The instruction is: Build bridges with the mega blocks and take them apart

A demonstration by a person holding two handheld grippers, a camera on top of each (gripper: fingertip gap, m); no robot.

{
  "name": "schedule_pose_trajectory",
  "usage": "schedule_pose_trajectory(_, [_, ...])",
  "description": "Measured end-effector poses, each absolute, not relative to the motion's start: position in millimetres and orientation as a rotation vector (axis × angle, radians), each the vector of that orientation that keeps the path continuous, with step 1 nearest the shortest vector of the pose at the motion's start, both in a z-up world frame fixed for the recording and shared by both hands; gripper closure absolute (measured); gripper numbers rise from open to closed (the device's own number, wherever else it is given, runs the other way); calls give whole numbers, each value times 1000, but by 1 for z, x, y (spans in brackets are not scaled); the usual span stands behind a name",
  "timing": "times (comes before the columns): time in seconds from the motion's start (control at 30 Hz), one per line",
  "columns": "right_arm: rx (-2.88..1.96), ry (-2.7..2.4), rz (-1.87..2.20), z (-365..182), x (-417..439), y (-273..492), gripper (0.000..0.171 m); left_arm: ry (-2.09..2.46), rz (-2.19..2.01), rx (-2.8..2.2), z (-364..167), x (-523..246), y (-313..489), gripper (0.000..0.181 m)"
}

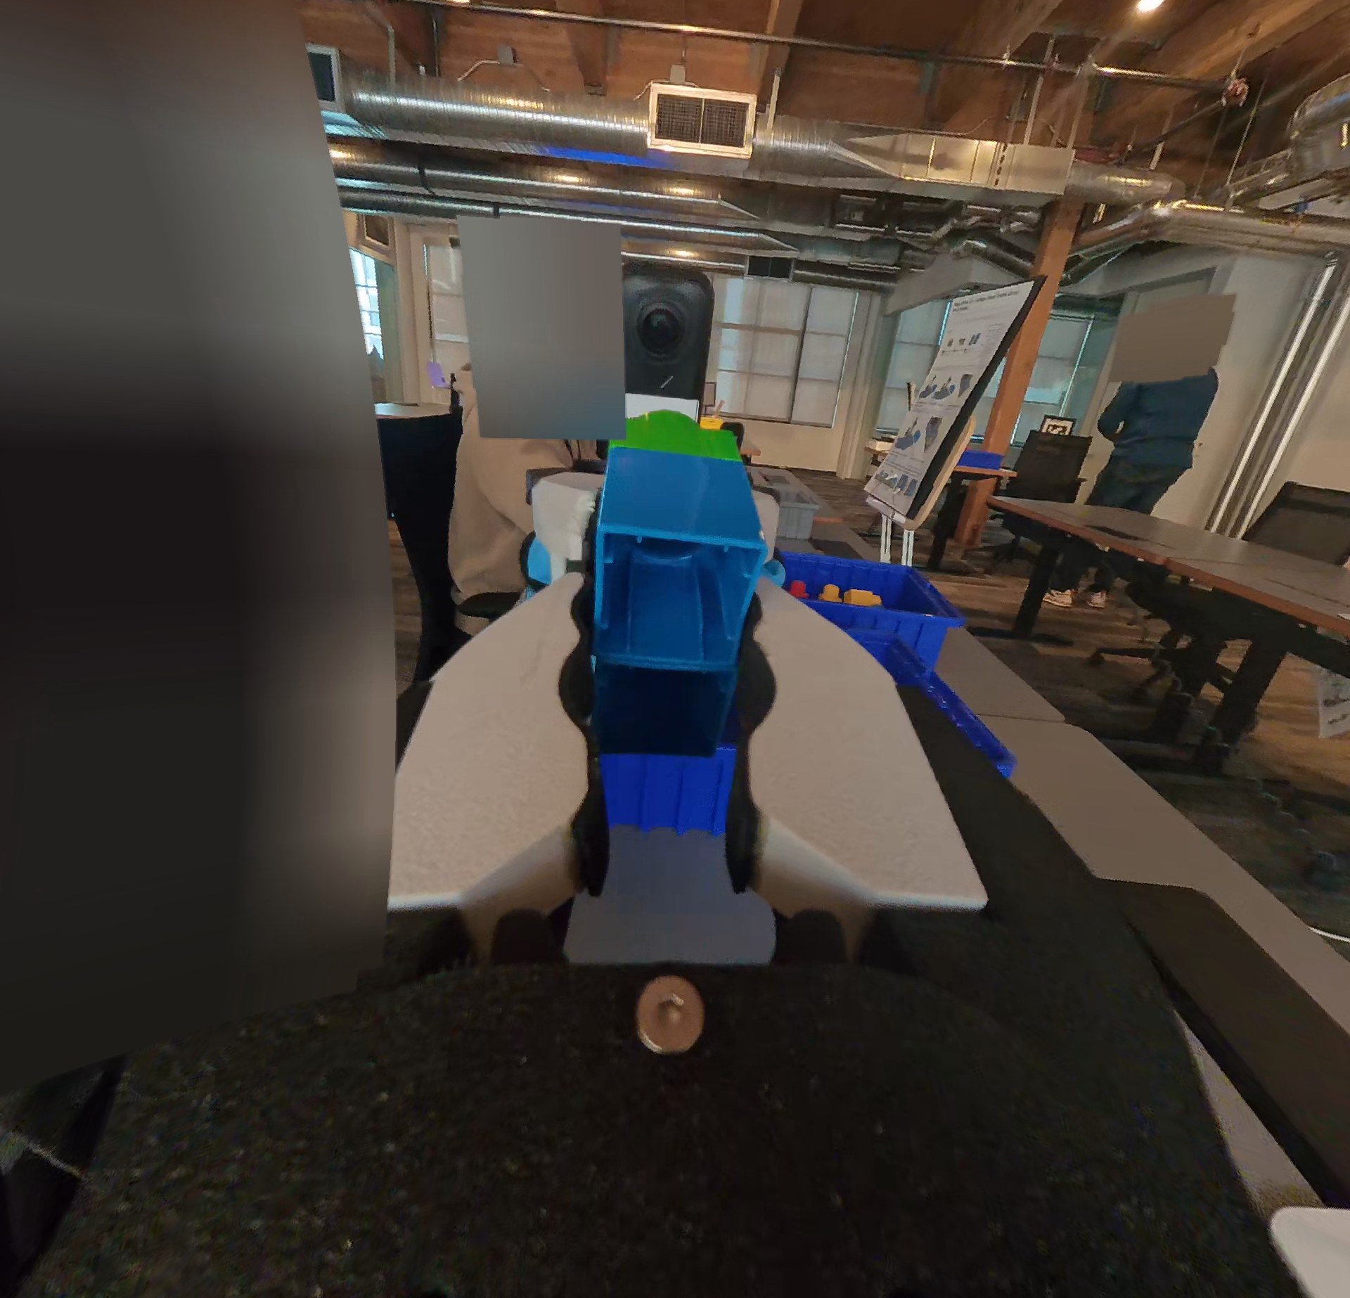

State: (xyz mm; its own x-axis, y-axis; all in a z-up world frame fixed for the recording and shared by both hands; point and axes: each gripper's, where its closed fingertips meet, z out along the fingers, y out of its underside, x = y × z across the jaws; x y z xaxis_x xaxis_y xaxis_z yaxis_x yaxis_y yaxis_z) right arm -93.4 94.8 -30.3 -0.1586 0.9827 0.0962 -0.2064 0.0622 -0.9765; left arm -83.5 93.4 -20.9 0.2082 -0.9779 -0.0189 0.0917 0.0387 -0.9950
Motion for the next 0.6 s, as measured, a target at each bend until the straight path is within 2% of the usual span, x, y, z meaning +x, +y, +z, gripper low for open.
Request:
schedule_pose_trajectory(0.4, [-907, -1224, 1402, -36, -96, 99, 136, 979, -1067, -1255, -24, -91, 97, 146])
schedule_pose_trajectory(0.5, [-900, -1112, 1434, -26, -55, 124, 136, 717, -1136, -1030, 16, -164, 86, 146])
schedule_pose_trajectory(0.6, [-894, -1024, 1420, -19, -25, 141, 136, 602, -992, -1041, 13, -214, 82, 146])
